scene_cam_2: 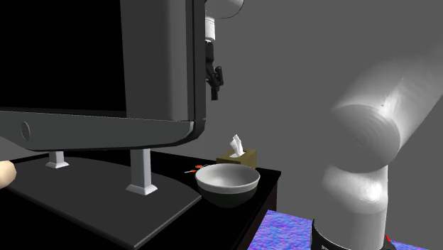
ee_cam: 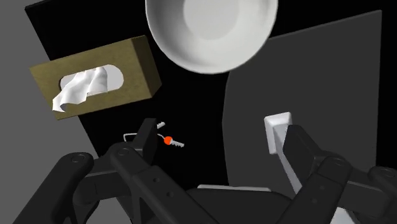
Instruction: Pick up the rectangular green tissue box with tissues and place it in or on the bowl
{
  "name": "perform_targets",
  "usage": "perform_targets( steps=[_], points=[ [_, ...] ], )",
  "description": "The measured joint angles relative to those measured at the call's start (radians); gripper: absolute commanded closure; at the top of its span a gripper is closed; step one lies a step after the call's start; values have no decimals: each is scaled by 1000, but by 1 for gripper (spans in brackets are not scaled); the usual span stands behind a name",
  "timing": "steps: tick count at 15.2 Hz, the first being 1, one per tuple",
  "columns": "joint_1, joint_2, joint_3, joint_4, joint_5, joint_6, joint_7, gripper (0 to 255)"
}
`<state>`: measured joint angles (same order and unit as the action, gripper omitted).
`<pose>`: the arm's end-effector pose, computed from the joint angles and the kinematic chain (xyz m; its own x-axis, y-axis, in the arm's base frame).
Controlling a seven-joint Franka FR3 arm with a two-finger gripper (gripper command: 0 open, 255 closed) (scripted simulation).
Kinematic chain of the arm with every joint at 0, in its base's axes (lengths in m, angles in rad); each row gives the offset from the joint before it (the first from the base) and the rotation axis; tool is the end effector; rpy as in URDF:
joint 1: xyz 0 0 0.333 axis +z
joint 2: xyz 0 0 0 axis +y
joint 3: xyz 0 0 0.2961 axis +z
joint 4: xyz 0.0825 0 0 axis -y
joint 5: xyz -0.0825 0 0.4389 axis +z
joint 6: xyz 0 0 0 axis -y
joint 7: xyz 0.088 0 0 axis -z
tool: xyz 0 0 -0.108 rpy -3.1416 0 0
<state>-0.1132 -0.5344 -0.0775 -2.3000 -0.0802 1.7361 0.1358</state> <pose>0.4419 -0.0952 0.5145 0.9547 -0.2966 -0.0252 -0.2954 -0.9544 0.0430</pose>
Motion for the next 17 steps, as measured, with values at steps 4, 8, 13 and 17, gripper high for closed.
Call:
perform_targets(
  steps=[4, 8, 13, 17],
  points=[
    [-43, 91, -28, 5, -66, 46, 0, 0],
    [-83, 187, -52, 21, -130, 86, 11, 0],
    [-133, 325, -90, 54, -210, 148, 28, 0],
    [-170, 424, -121, 104, -270, 166, 41, 0]
  ],
)
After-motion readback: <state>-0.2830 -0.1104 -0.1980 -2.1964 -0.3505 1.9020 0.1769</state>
